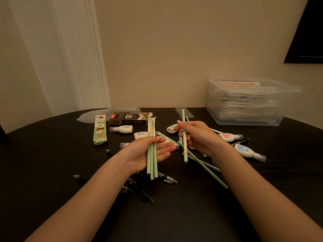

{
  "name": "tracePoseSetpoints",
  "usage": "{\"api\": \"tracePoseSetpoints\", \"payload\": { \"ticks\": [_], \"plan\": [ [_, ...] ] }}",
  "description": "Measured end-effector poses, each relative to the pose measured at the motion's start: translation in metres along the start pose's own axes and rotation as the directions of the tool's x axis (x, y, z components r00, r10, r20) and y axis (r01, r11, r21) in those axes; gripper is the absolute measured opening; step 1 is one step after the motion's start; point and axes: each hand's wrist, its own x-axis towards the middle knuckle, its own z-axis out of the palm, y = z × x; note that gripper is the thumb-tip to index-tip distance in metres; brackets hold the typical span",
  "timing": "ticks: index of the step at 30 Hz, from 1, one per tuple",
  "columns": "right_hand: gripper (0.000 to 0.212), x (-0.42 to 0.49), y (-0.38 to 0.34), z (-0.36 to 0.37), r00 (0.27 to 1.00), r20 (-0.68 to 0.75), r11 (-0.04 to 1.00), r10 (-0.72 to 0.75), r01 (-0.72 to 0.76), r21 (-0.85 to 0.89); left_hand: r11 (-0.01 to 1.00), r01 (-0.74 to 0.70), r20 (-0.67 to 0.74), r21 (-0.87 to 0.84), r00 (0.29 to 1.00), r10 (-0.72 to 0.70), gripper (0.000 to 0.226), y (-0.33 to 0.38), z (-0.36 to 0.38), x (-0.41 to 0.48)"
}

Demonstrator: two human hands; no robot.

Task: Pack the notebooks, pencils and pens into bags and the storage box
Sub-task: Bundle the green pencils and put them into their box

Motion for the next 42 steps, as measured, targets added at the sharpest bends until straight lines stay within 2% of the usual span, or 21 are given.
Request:
{"api": "tracePoseSetpoints", "payload": {
  "ticks": [4, 7, 9, 11, 13, 14, 15, 16, 17, 19, 20, 24, 27, 31, 33, 35, 37, 38, 40, 42],
  "plan": [
    [0.023, -0.001, -0.001, 0.005, 1.0, -0.006, 0.991, -0.018, 0.018, 0.134, 0.999, -0.001, 0.025, 0.05, 1.0, 0.0, 0.018, -0.002, 0.0, 0.001],
    [0.02, -0.003, 0.0, 0.009, 0.996, -0.022, 0.939, -0.088, 0.09, 0.331, 0.997, 0.008, 0.011, 0.072, 1.0, -0.009, 0.016, -0.003, 0.001, 0.001],
    [0.02, -0.003, 0.001, 0.012, 0.986, -0.061, 0.899, -0.152, 0.164, 0.406, 0.999, -0.006, -0.018, 0.035, 1.0, 0.006, 0.016, -0.002, 0.0, 0.001],
    [0.019, -0.003, 0.001, 0.016, 0.949, -0.174, 0.863, -0.262, 0.311, 0.398, 0.997, -0.046, -0.054, -0.065, 0.998, 0.043, 0.018, 0.0, -0.001, 0.003],
    [0.018, -0.003, 0.001, 0.018, 0.862, -0.291, 0.827, -0.415, 0.491, 0.275, 0.984, -0.089, -0.081, -0.156, 0.994, 0.077, 0.02, 0.002, -0.003, 0.005],
    [0.017, -0.004, 0.002, 0.019, 0.807, -0.301, 0.814, -0.508, 0.565, 0.139, 0.979, -0.105, -0.088, -0.176, 0.992, 0.091, 0.022, 0.002, -0.004, 0.006],
    [0.016, -0.006, 0.003, 0.02, 0.76, -0.245, 0.787, -0.602, 0.616, -0.027, 0.975, -0.118, -0.09, -0.186, 0.991, 0.103, 0.024, 0.002, -0.005, 0.007],
    [0.019, -0.007, 0.006, 0.021, 0.736, -0.126, 0.744, -0.665, 0.639, -0.196, 0.974, -0.127, -0.089, -0.19, 0.99, 0.112, 0.027, 0.002, -0.005, 0.007],
    [0.027, -0.008, 0.008, 0.023, 0.743, 0.029, 0.692, -0.669, 0.636, -0.341, 0.972, -0.131, -0.086, -0.193, 0.989, 0.117, 0.028, 0.002, -0.005, 0.007],
    [0.047, -0.007, 0.011, 0.026, 0.794, 0.282, 0.602, -0.539, 0.597, -0.531, 0.971, -0.134, -0.084, -0.198, 0.989, 0.119, 0.029, 0.003, -0.005, 0.005],
    [0.054, -0.008, 0.01, 0.026, 0.817, 0.351, 0.587, -0.458, 0.574, -0.57, 0.972, -0.133, -0.088, -0.195, 0.989, 0.118, 0.029, 0.003, -0.005, 0.005],
    [0.071, -0.011, 0.004, 0.023, 0.875, 0.425, 0.666, -0.232, 0.461, -0.586, 0.979, -0.114, -0.092, -0.169, 0.991, 0.099, 0.029, 0.003, -0.006, 0.004],
    [0.065, -0.013, 0.0, 0.022, 0.839, 0.532, 0.733, -0.119, 0.435, -0.523, 0.984, -0.089, -0.103, -0.155, 0.992, 0.073, 0.03, -0.001, -0.007, 0.006],
    [0.06, -0.012, 0.0, 0.02, 0.811, 0.585, 0.684, -0.03, 0.443, -0.579, 0.988, -0.083, -0.117, -0.131, 0.991, 0.068, 0.026, 0.001, -0.007, 0.005],
    [0.059, -0.014, -0.005, 0.015, 0.795, 0.607, 0.694, -0.003, 0.439, -0.571, 0.989, -0.076, -0.121, -0.129, 0.991, 0.06, 0.024, -0.001, -0.005, 0.004],
    [0.052, -0.018, -0.015, 0.003, 0.82, 0.572, 0.742, -0.027, 0.4, -0.539, 0.983, -0.078, -0.117, -0.167, 0.991, 0.059, 0.024, -0.004, -0.001, 0.006],
    [0.032, -0.02, -0.023, -0.013, 0.917, 0.382, 0.778, -0.117, 0.324, -0.538, 0.975, -0.089, -0.152, -0.206, 0.987, 0.058, 0.024, -0.005, 0.0, 0.009],
    [0.023, -0.02, -0.024, -0.021, 0.952, 0.262, 0.757, -0.161, 0.289, -0.586, 0.974, -0.091, -0.183, -0.206, 0.982, 0.053, 0.022, -0.006, 0.0, 0.01],
    [0.014, -0.016, -0.023, -0.033, 0.978, 0.104, 0.629, -0.179, 0.195, -0.752, 0.98, -0.088, -0.231, -0.178, 0.972, 0.045, 0.018, -0.005, -0.002, 0.012],
    [0.016, -0.01, -0.015, -0.037, 0.996, 0.063, 0.484, -0.066, 0.088, -0.87, 0.981, -0.067, -0.225, -0.18, 0.974, 0.026, 0.02, -0.004, -0.002, 0.012]
  ]
}}
